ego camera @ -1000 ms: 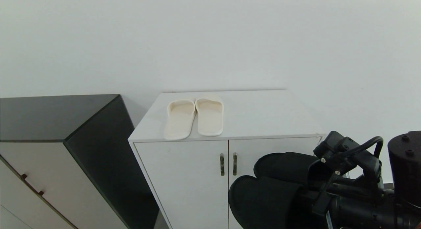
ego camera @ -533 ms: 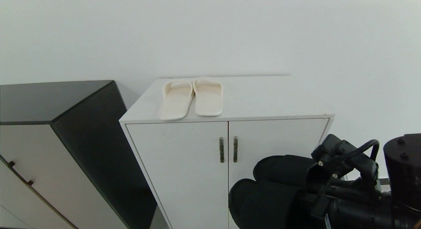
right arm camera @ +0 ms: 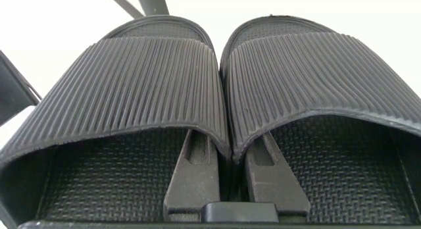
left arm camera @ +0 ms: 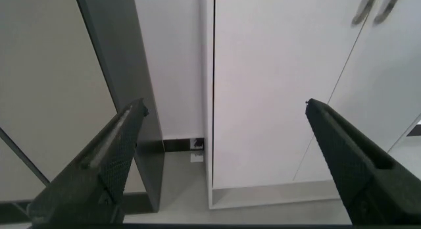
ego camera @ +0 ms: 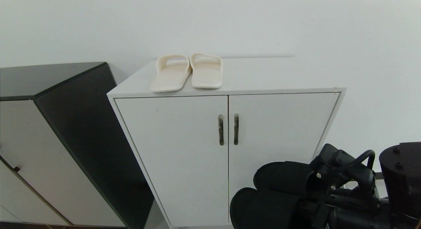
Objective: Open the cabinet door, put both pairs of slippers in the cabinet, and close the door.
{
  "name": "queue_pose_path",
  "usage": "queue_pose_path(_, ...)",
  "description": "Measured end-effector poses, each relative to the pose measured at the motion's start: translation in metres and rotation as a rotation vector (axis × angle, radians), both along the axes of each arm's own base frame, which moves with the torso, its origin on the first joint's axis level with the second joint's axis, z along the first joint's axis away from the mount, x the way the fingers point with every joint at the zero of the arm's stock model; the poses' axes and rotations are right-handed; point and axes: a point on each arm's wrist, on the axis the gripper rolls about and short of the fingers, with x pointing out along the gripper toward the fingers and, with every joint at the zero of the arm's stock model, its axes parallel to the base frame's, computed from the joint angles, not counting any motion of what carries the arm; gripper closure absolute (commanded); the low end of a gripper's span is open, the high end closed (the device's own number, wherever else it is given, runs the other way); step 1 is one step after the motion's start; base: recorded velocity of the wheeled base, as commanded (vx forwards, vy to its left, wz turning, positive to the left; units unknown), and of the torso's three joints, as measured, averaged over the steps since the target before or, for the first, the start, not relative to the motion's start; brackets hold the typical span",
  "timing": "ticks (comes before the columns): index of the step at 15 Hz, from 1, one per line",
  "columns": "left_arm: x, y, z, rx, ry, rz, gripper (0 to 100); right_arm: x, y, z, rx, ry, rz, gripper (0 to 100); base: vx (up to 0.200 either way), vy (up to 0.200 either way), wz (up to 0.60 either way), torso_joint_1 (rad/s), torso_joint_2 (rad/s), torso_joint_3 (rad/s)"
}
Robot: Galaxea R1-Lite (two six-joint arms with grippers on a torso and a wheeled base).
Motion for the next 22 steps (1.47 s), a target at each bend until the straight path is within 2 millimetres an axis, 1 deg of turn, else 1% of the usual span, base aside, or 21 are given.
queue_pose_path(5, 0.0, 0.0, 0.0, 0.0, 0.001, 0.001, 0, 0.0, 0.0, -0.001, -0.002, 0.003, 0.004, 100, 0.0, 0.0, 0.0, -0.11, 0.46, 0.352)
queue_pose_path(8, 0.0, 0.001, 0.001, 0.003, -0.015, 0.044, 0, -0.002, 0.001, -0.001, -0.002, 0.001, 0.011, 100, 0.0, 0.0, 0.0, -0.051, 0.45, 0.393)
queue_pose_path(10, 0.0, 0.0, 0.002, 0.005, -0.016, 0.019, 0, -0.002, 0.002, -0.001, -0.003, 0.001, 0.013, 100, 0.0, 0.0, 0.0, -0.019, 0.35, 0.347)
queue_pose_path(11, -0.002, 0.0, 0.01, -0.005, -0.038, 0.006, 0, -0.002, 0.002, -0.001, -0.003, 0.001, 0.011, 100, 0.0, 0.0, 0.0, -0.012, 0.15, 0.144)
queue_pose_path(13, -0.006, 0.0, 0.041, -0.041, -0.088, -0.014, 0, -0.002, 0.002, -0.001, -0.004, 0.002, 0.011, 100, 0.0, 0.0, 0.0, 0.0, 0.08, 0.078)
queue_pose_path(14, -0.004, -0.001, 0.053, -0.044, -0.075, -0.047, 0, -0.002, 0.002, -0.001, -0.005, 0.002, 0.011, 100, 0.0, 0.0, 0.0, 0.0, 0.0, 0.0)
queue_pose_path(16, 0.009, -0.004, 0.069, -0.033, 0.008, -0.206, 0, -0.002, 0.002, -0.002, -0.006, 0.002, 0.011, 100, 0.0, 0.0, 0.0, 0.0, 0.0, 0.0)
queue_pose_path(19, 0.038, -0.009, 0.079, 0.037, 0.164, -0.426, 0, -0.002, 0.001, -0.001, -0.005, 0.0, 0.005, 100, 0.0, 0.0, 0.0, 0.0, 0.0, 0.0)
queue_pose_path(21, 0.056, -0.015, 0.091, 0.063, 0.198, -0.595, 0, -0.002, 0.002, -0.002, -0.006, 0.001, 0.004, 100, 0.0, 0.0, 0.0, 0.0, 0.0, 0.0)
queue_pose_path(22, 0.065, -0.02, 0.102, 0.065, 0.195, -0.684, 0, -0.001, 0.002, -0.002, -0.009, 0.002, 0.002, 100, 0.0, 0.0, 0.0, 0.0, 0.0, 0.0)
